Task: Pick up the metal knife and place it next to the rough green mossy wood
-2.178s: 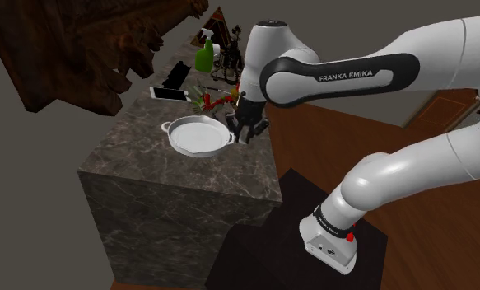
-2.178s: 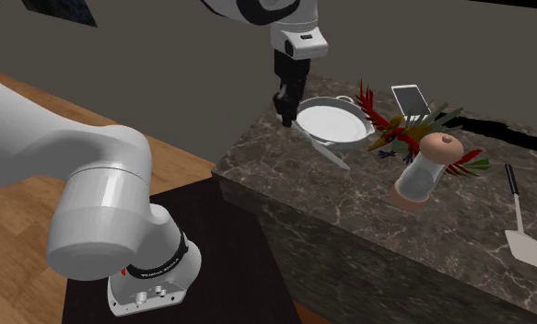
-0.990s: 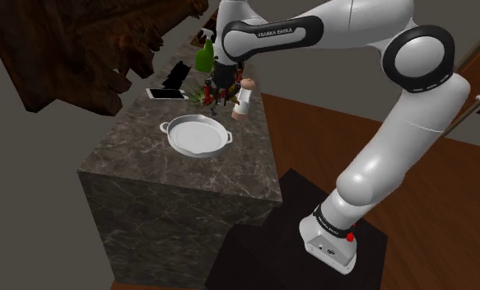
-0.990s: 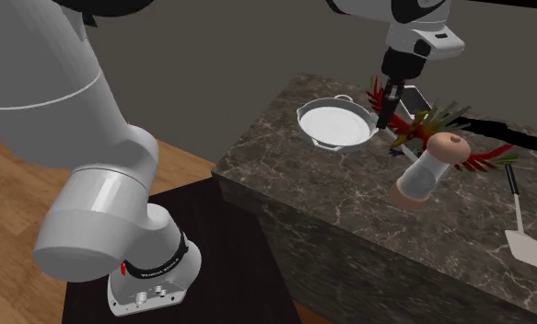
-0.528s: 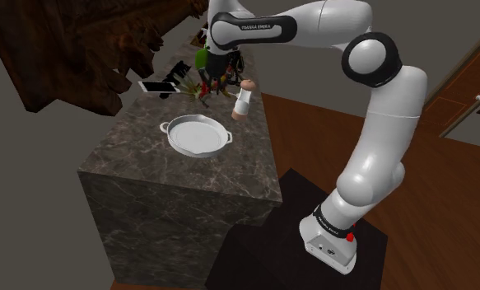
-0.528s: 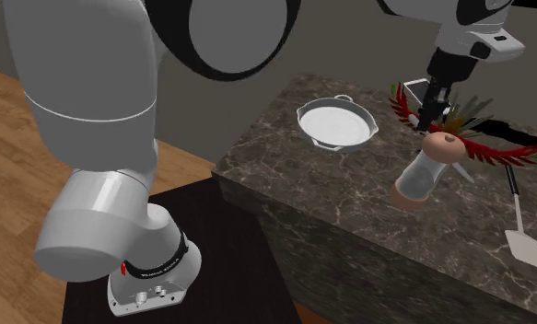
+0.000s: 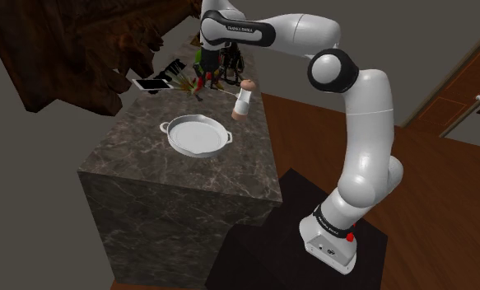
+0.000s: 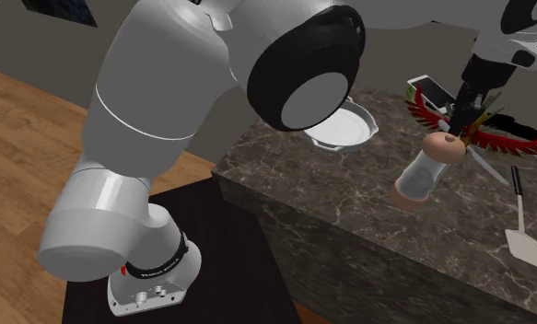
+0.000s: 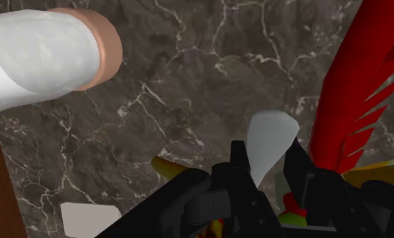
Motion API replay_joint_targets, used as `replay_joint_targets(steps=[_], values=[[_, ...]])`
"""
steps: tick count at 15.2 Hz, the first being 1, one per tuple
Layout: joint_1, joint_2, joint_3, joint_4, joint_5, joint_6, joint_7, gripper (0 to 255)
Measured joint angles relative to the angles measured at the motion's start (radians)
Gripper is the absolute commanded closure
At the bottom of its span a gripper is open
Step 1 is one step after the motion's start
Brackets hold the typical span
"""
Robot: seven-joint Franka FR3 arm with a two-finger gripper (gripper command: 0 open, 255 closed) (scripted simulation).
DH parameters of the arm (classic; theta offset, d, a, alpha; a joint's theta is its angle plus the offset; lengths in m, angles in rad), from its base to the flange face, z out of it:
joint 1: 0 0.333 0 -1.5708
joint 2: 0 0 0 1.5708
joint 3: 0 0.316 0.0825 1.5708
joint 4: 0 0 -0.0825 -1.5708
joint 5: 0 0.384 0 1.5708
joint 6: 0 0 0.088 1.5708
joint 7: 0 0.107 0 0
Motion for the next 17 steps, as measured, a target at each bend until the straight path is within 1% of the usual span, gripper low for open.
replay_joint_targets(steps=[4, 6, 7, 8, 9, 10, 11, 12, 13, 17], values=[[-0.003, -0.004, 0.000, -0.019, -0.005, 0.030, 0.007, 255], [-0.011, -0.022, 0.000, -0.053, -0.006, 0.059, 0.009, 255], [-0.005, 0.002, -0.003, -0.029, -0.010, 0.060, 0.008, 255], [-0.006, -0.001, -0.005, -0.033, -0.012, 0.071, 0.011, 255], [-0.019, -0.031, -0.003, -0.089, -0.009, 0.111, 0.015, 255], [-0.021, -0.038, -0.003, -0.121, -0.010, 0.134, 0.023, 255], [-0.017, -0.029, -0.005, -0.112, -0.014, 0.136, 0.024, 255], [-0.005, -0.004, -0.010, -0.075, -0.019, 0.123, 0.028, 255], [-0.012, -0.021, -0.010, -0.102, -0.018, 0.143, 0.029, 255], [-0.007, -0.014, -0.020, -0.101, -0.022, 0.159, 0.029, 255]])
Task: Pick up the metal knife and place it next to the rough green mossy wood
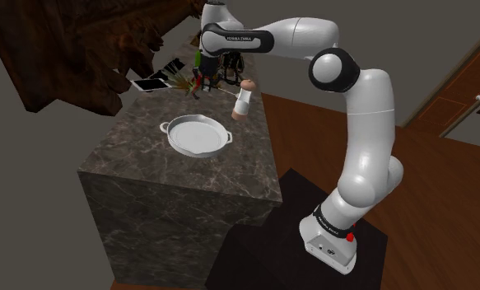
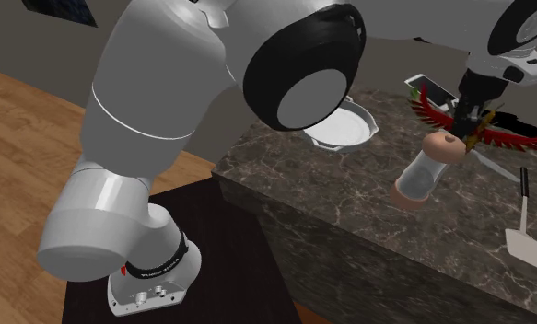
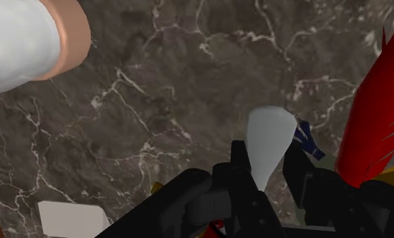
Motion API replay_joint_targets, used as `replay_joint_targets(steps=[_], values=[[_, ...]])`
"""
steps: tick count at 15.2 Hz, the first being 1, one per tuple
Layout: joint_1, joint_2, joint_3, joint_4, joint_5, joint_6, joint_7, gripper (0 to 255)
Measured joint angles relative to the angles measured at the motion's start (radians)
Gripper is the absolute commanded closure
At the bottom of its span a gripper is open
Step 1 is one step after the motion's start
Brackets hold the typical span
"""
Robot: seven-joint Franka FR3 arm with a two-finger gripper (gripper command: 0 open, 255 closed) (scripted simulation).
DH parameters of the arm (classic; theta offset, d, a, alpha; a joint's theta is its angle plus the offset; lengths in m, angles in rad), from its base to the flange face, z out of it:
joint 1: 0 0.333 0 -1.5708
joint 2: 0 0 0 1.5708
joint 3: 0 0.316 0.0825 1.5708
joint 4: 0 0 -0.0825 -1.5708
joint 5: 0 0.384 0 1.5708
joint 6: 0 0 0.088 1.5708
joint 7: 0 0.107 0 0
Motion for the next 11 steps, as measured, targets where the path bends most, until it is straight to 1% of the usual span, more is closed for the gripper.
replay_joint_targets(steps=[1, 2, 3, 4, 5, 8, 11], values=[[-0.004, -0.010, 0.002, -0.019, 0.004, 0.009, -0.001, 255], [0.005, 0.021, 0.000, 0.011, 0.004, -0.006, -0.002, 255], [-0.001, 0.010, 0.001, -0.007, 0.006, 0.010, -0.004, 255], [0.004, 0.019, -0.001, 0.010, 0.006, 0.003, -0.007, 255], [0.004, 0.020, -0.002, 0.012, 0.006, 0.002, -0.009, 0], [-0.005, -0.008, -0.007, -0.037, 0.005, 0.026, -0.001, 0], [0.010, 0.009, -0.012, -0.004, 0.001, 0.003, 0.009, 0]])
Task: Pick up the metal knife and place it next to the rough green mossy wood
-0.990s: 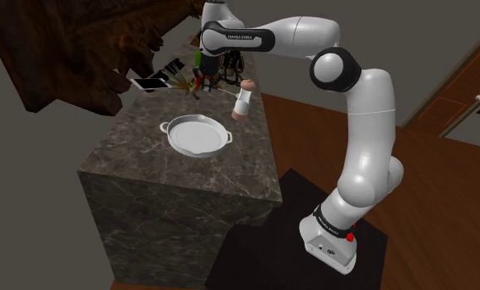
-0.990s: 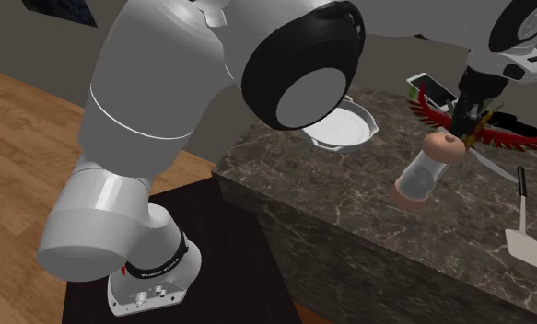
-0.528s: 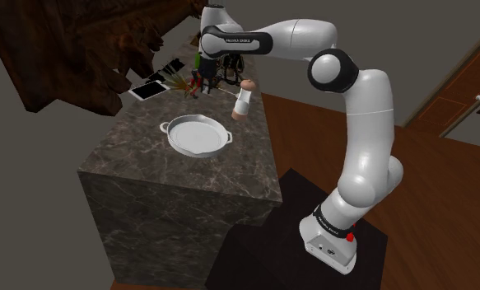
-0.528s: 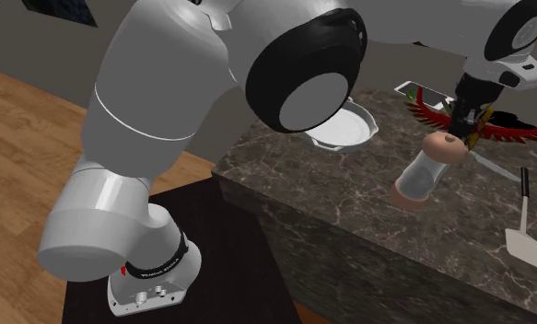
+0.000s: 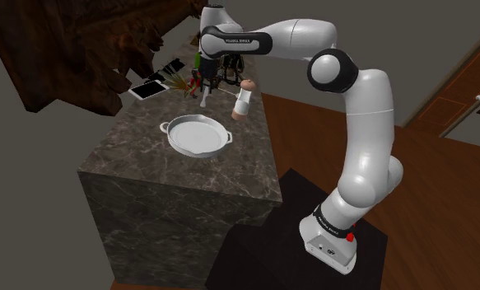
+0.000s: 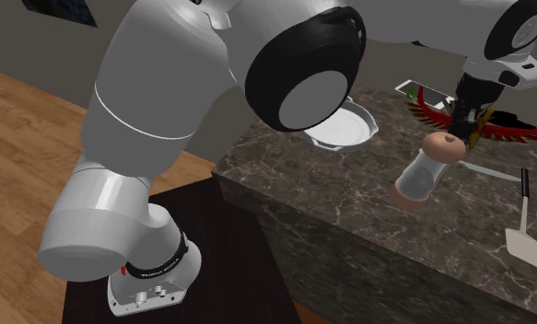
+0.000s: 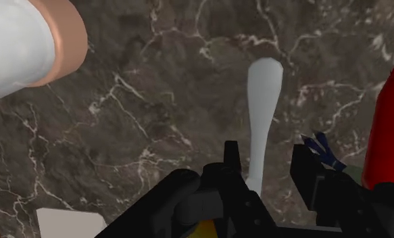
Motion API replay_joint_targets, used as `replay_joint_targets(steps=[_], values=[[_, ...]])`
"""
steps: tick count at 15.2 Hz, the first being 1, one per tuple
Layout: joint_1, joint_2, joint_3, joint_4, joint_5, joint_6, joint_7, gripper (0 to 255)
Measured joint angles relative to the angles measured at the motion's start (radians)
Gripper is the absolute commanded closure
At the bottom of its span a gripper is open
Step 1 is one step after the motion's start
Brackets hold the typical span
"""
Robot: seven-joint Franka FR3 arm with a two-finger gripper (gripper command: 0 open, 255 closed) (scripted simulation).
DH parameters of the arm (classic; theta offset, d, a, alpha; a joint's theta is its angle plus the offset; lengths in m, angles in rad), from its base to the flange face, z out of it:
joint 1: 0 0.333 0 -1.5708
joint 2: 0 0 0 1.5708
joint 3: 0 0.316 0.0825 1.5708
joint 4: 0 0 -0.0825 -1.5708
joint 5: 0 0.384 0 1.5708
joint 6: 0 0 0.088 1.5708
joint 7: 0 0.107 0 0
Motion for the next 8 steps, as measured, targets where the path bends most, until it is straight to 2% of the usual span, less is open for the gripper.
replay_joint_targets(steps=[5, 8], values=[[0.000, 0.012, 0.005, 0.042, 0.018, -0.093, -0.023, 0], [0.003, 0.020, 0.007, 0.054, 0.018, -0.112, -0.024, 0]])
